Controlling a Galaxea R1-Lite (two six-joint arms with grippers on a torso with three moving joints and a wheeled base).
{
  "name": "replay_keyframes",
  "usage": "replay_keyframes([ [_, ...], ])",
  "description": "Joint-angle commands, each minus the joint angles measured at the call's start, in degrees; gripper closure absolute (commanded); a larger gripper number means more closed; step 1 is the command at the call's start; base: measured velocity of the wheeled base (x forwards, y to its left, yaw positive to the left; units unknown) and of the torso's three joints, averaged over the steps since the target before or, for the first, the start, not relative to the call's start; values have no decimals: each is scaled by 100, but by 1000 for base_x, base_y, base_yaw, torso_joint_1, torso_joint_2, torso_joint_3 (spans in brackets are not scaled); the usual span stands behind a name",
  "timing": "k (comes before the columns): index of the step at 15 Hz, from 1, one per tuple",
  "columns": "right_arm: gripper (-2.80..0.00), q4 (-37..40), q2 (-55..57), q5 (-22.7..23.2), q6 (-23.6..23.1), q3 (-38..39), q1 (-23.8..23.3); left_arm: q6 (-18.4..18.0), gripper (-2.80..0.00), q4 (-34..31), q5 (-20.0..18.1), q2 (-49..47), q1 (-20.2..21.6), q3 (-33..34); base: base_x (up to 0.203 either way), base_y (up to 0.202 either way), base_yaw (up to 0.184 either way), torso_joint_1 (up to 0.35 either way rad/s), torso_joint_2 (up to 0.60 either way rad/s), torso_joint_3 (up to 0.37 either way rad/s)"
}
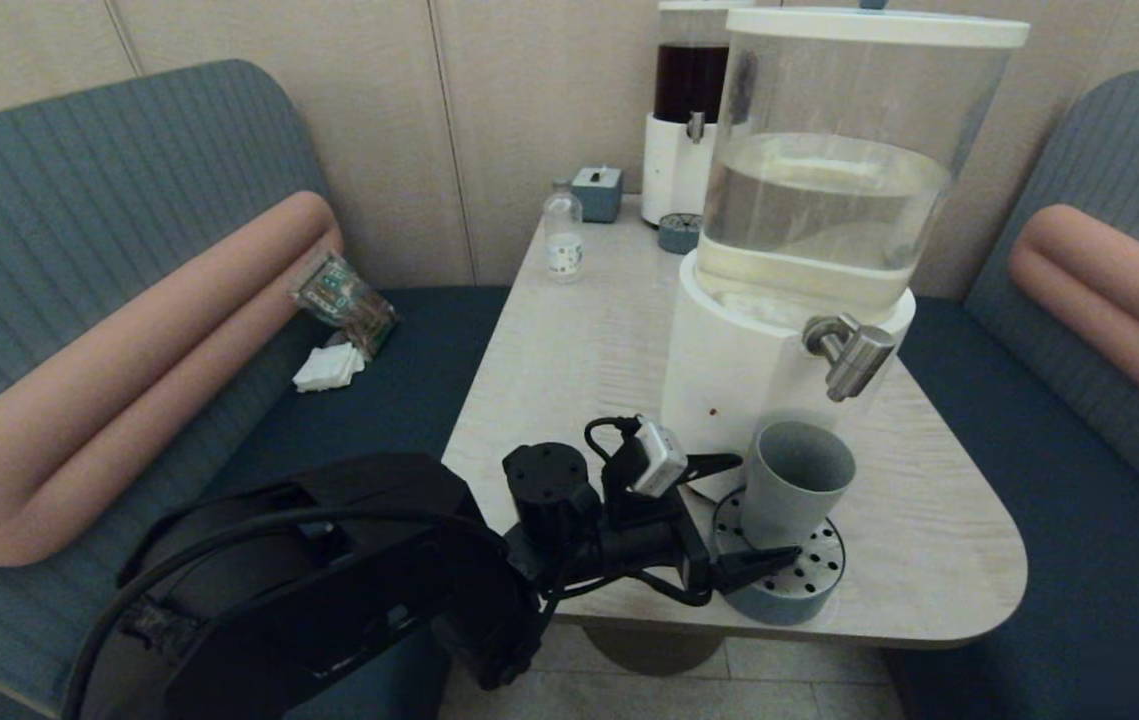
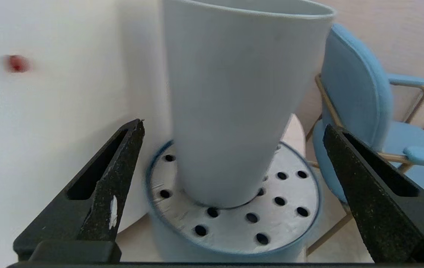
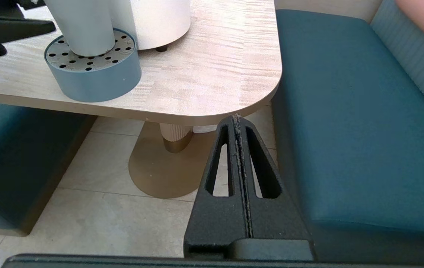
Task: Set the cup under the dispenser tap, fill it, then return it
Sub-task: Place the cup next to the water dispenser
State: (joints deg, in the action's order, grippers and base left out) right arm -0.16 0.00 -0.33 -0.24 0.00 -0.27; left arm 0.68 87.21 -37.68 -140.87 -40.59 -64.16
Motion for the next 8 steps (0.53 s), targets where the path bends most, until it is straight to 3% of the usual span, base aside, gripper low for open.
replay_keyframes([
  [1,0,-2,9,-2,-2,0,0,9,-280,45,-20,-61,-44,-66,0,0,0,0,0,0],
  [8,0,-2,9,-2,-2,0,0,28,-280,45,-23,-319,-97,-443,0,0,0,0,0,0],
])
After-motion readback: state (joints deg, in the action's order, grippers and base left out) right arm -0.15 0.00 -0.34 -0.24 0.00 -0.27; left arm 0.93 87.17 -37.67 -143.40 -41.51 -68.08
